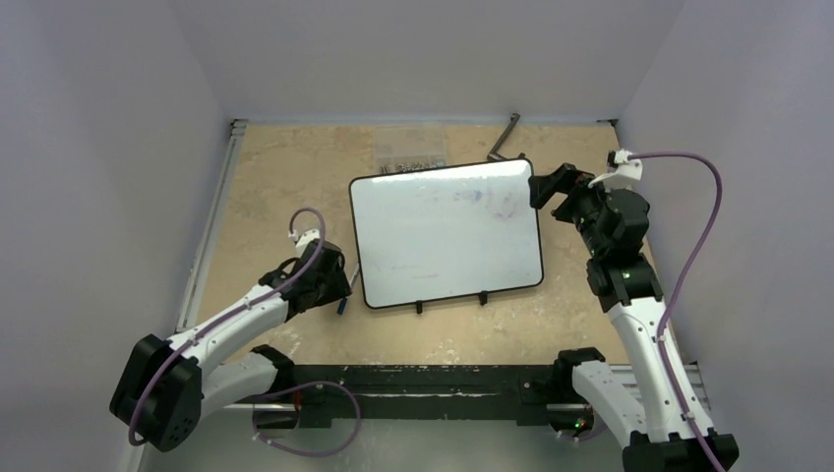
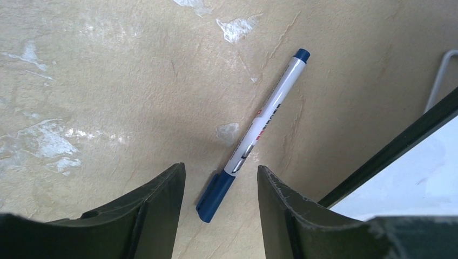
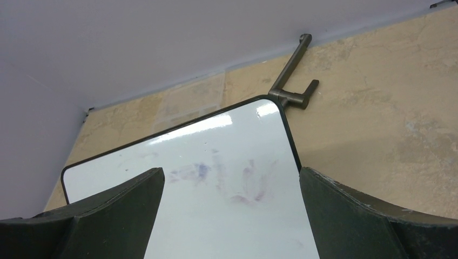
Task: Write a sentence on the whiteboard
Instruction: Pick up the whiteboard marker from the center of the board.
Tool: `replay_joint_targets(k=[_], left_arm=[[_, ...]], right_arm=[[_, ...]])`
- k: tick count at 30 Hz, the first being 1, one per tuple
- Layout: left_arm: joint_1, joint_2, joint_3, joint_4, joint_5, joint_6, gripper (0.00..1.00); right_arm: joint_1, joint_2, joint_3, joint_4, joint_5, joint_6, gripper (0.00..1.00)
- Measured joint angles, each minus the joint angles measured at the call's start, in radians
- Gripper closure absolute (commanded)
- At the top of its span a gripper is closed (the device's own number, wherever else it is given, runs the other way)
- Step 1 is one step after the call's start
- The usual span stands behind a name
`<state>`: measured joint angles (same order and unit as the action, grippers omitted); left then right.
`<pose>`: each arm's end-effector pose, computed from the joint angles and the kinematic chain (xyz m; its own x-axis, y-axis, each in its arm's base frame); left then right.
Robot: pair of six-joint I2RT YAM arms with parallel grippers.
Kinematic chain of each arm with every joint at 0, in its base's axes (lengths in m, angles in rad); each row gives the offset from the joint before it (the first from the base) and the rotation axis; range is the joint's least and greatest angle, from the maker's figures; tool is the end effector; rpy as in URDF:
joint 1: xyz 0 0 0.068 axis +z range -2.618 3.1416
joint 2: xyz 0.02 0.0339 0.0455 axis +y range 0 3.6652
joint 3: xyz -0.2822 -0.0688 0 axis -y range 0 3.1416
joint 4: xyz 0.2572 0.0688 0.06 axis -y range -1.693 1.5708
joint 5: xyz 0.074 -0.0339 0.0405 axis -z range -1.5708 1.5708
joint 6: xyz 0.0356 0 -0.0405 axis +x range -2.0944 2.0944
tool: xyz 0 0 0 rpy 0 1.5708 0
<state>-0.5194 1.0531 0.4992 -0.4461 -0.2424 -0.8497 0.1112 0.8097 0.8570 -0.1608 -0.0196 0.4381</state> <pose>0.1686 -0.0865 0.1831 -0.7596 -0.4056 -0.5084 -0.3049 0.9126 -0.2725 0.1871 0.0216 0.3775 -0.1572 0.4092 -0.8988 -0.0702 0.9032 0.4235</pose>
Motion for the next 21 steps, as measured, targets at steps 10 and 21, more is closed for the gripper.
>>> replay_joint_targets(k=[10, 21], left_arm=[[-0.047, 0.101, 0.004, 0.003, -0.018, -0.005, 0.62], [-0.077, 0.183, 0.053, -0.012, -0.08, -0.035, 0.85]], right_arm=[[0.0, 0.005, -0.015, 0.012, -0.007, 0.009, 0.01], [0.0, 0.014, -0.029, 0.026, -0.026, 0.008, 0.01]])
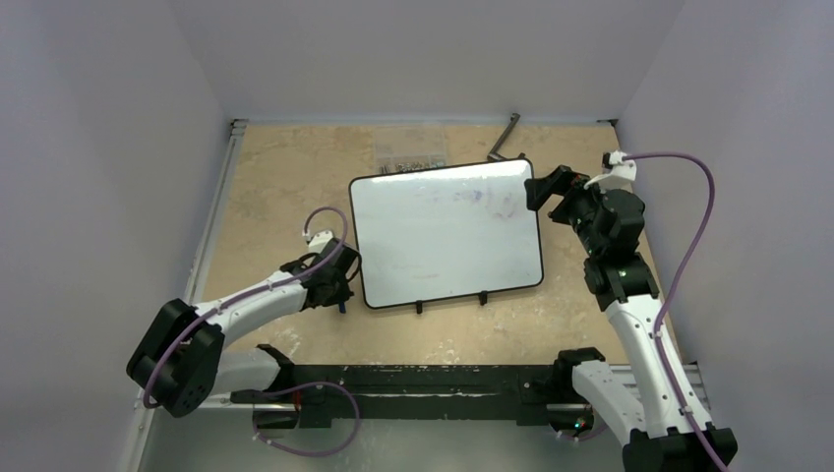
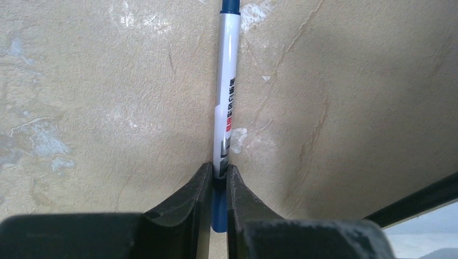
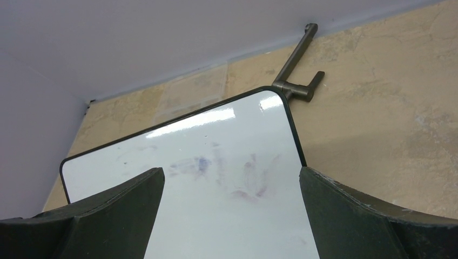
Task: Write a sentence on the whiteboard
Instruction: Pick up the whiteboard marker from the center of the board, then pass from the left arm to the right
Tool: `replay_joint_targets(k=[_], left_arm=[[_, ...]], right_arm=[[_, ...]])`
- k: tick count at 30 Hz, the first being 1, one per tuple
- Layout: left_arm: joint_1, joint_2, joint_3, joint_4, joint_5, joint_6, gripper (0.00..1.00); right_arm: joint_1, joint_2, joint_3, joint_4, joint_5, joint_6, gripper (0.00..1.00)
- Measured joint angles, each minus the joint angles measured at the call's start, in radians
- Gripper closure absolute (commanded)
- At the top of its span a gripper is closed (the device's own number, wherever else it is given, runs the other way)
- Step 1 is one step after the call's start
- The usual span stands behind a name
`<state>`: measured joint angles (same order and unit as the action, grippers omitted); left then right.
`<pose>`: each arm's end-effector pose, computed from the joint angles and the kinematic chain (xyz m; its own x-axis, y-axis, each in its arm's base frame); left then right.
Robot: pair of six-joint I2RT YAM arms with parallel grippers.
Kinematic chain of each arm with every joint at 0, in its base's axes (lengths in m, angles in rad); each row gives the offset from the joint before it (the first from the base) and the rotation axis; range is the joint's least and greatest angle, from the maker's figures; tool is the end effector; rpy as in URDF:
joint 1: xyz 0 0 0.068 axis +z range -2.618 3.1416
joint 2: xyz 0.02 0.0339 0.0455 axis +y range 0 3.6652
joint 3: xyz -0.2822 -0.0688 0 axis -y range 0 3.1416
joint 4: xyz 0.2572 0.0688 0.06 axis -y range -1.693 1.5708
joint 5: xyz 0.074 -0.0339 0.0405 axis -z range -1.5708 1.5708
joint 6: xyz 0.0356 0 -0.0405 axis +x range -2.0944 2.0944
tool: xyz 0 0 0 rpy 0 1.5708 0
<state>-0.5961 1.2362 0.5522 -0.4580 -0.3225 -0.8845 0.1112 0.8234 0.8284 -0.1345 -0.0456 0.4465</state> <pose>0.1796 -0.1082 0.1660 -0.8045 -0.3409 -0.4865 -0.3139 0.9392 -0.1390 0.1923 0.0231 0.3676 -0.1830 0.4136 -0.8919 -0.0851 0.8971 0.4335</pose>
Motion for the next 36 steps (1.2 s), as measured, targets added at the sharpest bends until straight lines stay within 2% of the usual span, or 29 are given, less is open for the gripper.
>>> replay_joint_targets(k=[2, 3, 5, 7, 9, 10, 11, 20, 23, 31, 36], left_arm=[[-0.003, 0.01, 0.008, -0.008, -0.008, -0.014, 0.64], [-0.003, 0.014, 0.011, -0.008, -0.009, -0.016, 0.57], [-0.003, 0.025, 0.02, -0.002, -0.011, -0.032, 0.52], [-0.007, 0.037, 0.03, 0.003, -0.011, -0.044, 0.57], [-0.009, 0.047, 0.035, 0.002, -0.012, -0.048, 0.75], [-0.009, 0.054, 0.037, 0.005, -0.017, -0.051, 0.91], [-0.009, 0.064, 0.041, 0.006, -0.025, -0.055, 1.0], [-0.008, 0.065, 0.038, 0.034, -0.033, -0.075, 1.0], [-0.008, 0.03, 0.035, -0.019, -0.024, -0.074, 1.0], [-0.008, -0.221, 0.08, -0.192, -0.027, -0.027, 1.0], [-0.008, -0.364, 0.151, -0.278, -0.03, 0.035, 1.0]], right_arm=[[0.0, 0.002, 0.0, 0.0, -0.001, 0.0, 0.01], [0.0, 0.002, -0.001, 0.0, 0.0, 0.0, 0.01], [0.0, 0.002, -0.001, 0.0, -0.001, -0.001, 0.01], [0.0, 0.002, -0.001, 0.0, -0.001, -0.002, 0.01], [0.0, 0.002, -0.001, 0.0, -0.002, -0.002, 0.01], [0.0, 0.002, -0.001, 0.0, -0.002, -0.002, 0.01], [0.0, 0.002, -0.001, 0.0, -0.002, -0.002, 0.01], [0.0, 0.002, -0.001, -0.001, -0.015, -0.002, 0.01], [0.0, 0.006, 0.0, 0.0, -0.034, -0.001, 0.01], [0.0, 0.075, 0.048, -0.069, -0.019, 0.04, 0.01], [0.0, 0.078, 0.06, -0.073, -0.126, 0.046, 0.01]])
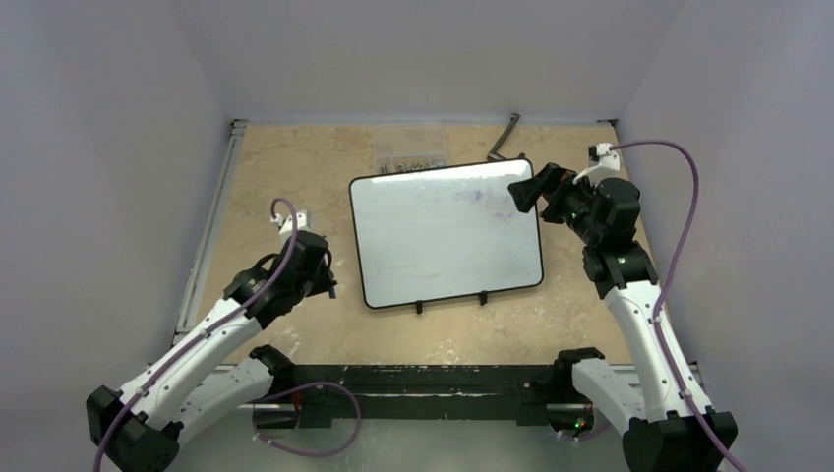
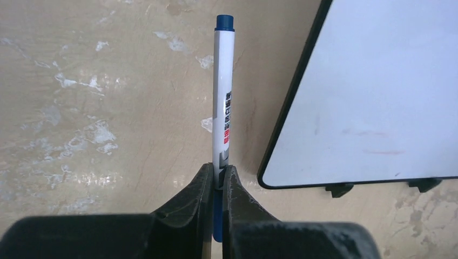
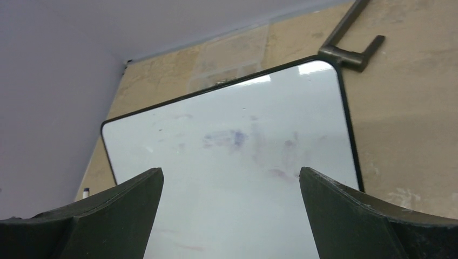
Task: Write a sentence on the whiteboard
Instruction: Pass from the left arm to the right
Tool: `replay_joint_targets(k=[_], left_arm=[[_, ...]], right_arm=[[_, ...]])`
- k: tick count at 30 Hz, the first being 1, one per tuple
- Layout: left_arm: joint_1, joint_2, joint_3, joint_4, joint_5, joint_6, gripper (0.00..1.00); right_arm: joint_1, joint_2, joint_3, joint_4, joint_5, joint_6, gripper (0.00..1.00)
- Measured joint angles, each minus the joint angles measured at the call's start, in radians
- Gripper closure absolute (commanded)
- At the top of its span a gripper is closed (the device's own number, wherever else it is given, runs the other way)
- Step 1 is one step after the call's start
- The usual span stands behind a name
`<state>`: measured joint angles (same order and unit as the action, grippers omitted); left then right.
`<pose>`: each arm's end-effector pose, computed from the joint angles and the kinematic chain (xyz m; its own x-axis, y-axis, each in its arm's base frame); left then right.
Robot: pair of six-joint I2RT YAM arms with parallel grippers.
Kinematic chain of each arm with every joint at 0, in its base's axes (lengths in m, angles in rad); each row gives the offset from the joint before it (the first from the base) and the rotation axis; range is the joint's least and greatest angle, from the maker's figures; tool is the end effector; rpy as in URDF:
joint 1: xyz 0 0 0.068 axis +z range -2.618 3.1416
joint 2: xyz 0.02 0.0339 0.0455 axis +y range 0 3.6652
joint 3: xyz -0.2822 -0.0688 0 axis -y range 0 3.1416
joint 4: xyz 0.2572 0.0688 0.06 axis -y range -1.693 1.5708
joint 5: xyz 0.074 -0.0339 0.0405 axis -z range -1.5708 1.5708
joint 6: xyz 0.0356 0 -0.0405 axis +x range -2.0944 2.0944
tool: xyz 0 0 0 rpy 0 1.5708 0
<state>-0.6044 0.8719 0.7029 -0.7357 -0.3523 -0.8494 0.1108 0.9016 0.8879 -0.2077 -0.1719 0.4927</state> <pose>0.1456 -0.0856 0.2610 -0.6960 -0.3758 -0.6118 -0.2494 0.9256 -0.2848 0.2074 0.0292 0.3674 -0.3223 0.4331 -0.8418 -0.1389 0.8580 0.4946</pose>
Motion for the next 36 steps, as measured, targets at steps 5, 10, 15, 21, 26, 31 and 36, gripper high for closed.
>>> replay_joint_targets(k=[5, 10, 15, 21, 26, 31, 36], left_arm=[[0.0, -0.123, 0.066, -0.058, 0.026, 0.093, 1.0], [0.0, -0.197, 0.097, -0.012, 0.169, 0.193, 1.0], [0.0, -0.166, 0.175, 0.057, 0.342, 0.301, 1.0], [-0.001, -0.127, 0.269, 0.103, 0.531, 0.421, 1.0], [-0.003, -0.101, 0.378, 0.052, 0.59, 0.51, 1.0], [-0.005, -0.058, 0.465, 0.019, 0.653, 0.583, 1.0], [-0.005, 0.004, 0.496, 0.003, 0.711, 0.635, 1.0]], right_arm=[[0.0, 0.003, 0.001, 0.05, -0.247, 0.007, 0.01], [0.01, 0.014, 0.027, 0.145, -0.516, 0.054, 0.01], [0.092, 0.014, 0.051, 0.204, -0.643, 0.095, 0.01], [0.197, 0.016, 0.089, 0.21, -0.716, 0.108, 0.01], [0.198, 0.032, 0.093, 0.223, -0.765, 0.142, 0.01], [0.238, 0.13, 0.155, 0.21, -0.788, 0.163, 0.04], [0.381, 0.211, 0.195, 0.21, -0.719, 0.186, 0.11]])
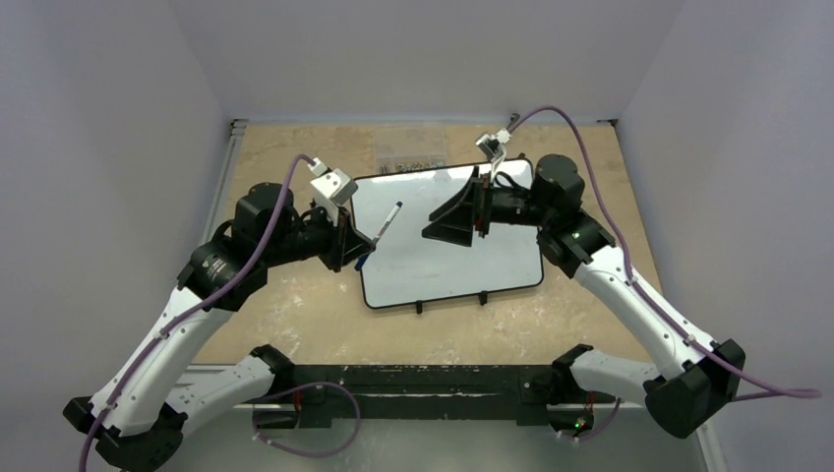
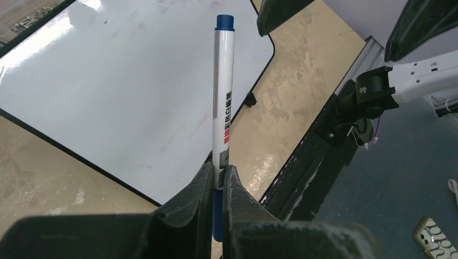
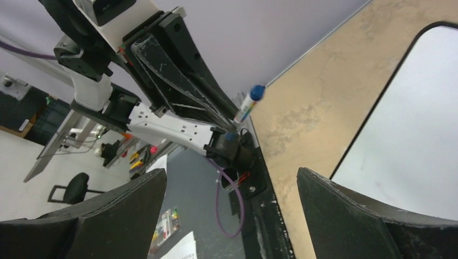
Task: Write a sentence on the whiteboard
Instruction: Pass from the left arm to the right
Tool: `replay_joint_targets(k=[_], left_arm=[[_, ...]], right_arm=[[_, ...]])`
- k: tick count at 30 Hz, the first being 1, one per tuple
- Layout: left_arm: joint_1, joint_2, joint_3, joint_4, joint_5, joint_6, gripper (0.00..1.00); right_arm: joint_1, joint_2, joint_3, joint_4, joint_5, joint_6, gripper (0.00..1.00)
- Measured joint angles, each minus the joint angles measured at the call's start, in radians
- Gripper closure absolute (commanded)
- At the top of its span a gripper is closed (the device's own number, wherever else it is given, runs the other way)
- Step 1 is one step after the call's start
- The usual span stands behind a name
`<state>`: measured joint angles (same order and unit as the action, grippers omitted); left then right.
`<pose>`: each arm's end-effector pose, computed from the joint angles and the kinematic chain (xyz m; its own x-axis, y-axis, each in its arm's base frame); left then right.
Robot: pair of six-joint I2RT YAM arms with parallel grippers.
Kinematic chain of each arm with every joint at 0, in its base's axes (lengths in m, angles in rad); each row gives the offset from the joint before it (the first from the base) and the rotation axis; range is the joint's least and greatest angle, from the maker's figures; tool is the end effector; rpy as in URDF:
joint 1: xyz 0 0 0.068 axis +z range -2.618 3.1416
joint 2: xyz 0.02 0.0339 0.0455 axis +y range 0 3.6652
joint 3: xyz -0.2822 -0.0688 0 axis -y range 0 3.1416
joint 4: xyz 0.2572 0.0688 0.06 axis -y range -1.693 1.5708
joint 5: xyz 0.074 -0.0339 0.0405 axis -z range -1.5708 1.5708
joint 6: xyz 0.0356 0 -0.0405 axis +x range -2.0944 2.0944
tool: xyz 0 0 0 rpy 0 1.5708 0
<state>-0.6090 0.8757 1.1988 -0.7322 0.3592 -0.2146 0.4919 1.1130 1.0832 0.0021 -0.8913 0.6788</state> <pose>0.1262 -0.1033 0.4261 -0.4892 0.0981 -0.8667 0.7122 0.6185 -0.3320 0.2077 0.1427 0.4163 -0.6357 0.1070 -0.7645 -0.7491 0.1535 0.6444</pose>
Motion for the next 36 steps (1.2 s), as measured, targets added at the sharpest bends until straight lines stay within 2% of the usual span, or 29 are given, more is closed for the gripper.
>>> replay_joint_targets(k=[6, 10, 17, 26, 36], left_arm=[[-0.003, 0.048, 0.01, -0.009, 0.014, 0.052, 1.0], [-0.009, 0.042, 0.01, -0.004, 0.008, 0.069, 1.0], [-0.018, 0.005, -0.015, 0.027, 0.0, 0.07, 1.0], [-0.022, -0.009, -0.035, 0.035, 0.009, 0.071, 1.0], [-0.026, -0.008, -0.057, 0.035, 0.041, 0.084, 1.0]], right_arm=[[0.124, 0.06, 0.0, 0.064, 0.124, 0.094, 0.28], [0.14, 0.083, -0.007, 0.098, 0.216, 0.174, 0.31], [0.247, 0.156, -0.007, 0.099, 0.33, 0.243, 0.37], [0.32, 0.207, -0.004, 0.088, 0.377, 0.272, 0.52], [0.335, 0.224, 0.012, 0.096, 0.368, 0.281, 0.77]])
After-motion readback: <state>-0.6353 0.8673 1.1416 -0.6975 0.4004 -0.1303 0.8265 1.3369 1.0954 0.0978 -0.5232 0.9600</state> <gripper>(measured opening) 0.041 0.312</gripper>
